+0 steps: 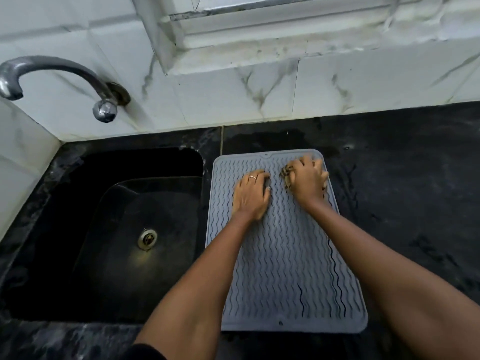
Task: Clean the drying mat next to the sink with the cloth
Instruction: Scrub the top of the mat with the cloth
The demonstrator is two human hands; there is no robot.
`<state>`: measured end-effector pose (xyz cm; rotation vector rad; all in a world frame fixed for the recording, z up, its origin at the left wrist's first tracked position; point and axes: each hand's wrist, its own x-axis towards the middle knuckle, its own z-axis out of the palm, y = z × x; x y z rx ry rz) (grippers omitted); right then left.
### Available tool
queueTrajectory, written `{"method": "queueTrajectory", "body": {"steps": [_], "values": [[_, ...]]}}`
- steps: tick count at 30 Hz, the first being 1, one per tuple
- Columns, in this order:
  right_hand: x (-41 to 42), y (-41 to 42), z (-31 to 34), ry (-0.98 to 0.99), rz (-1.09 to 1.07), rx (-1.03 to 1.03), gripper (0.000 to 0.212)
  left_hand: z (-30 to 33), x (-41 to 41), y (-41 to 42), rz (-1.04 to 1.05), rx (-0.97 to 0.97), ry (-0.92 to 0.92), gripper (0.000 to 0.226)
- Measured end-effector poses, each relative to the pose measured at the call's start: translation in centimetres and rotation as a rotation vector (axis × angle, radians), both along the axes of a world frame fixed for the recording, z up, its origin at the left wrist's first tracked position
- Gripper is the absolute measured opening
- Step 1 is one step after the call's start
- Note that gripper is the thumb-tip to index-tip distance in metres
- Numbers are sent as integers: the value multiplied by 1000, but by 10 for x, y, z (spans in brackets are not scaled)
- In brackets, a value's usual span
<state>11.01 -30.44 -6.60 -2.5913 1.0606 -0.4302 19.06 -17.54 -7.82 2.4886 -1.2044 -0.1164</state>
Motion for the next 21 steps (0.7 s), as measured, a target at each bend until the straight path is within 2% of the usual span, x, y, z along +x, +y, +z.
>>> {"method": "queueTrajectory", "body": {"steps": [2,5,6,8,10,13,14,17,21], "values": [[11,-25,1,6,-108,-25,22,-4,5,0,-29,3,-3,42],[23,-61,20,-185,-459,114,19,-11,11,-1,-64,7,-11,48],[24,-63,28,-251,-500,105,20,-12,12,-1,-70,3,-8,51],[22,-46,39,-401,-414,64,22,-13,16,-5,-77,-20,8,58],[16,-6,37,-438,-193,51,31,-10,22,-14,-64,-33,41,62],[7,43,6,-101,46,23,31,-7,35,-25,-71,22,112,64],[10,45,-2,-39,50,2,26,-8,38,-27,-88,50,113,64],[35,21,-9,-56,19,-37,21,-10,40,-26,-117,62,91,59],[72,-17,-3,-38,-8,-42,27,-12,40,-24,-113,80,60,58]]}}
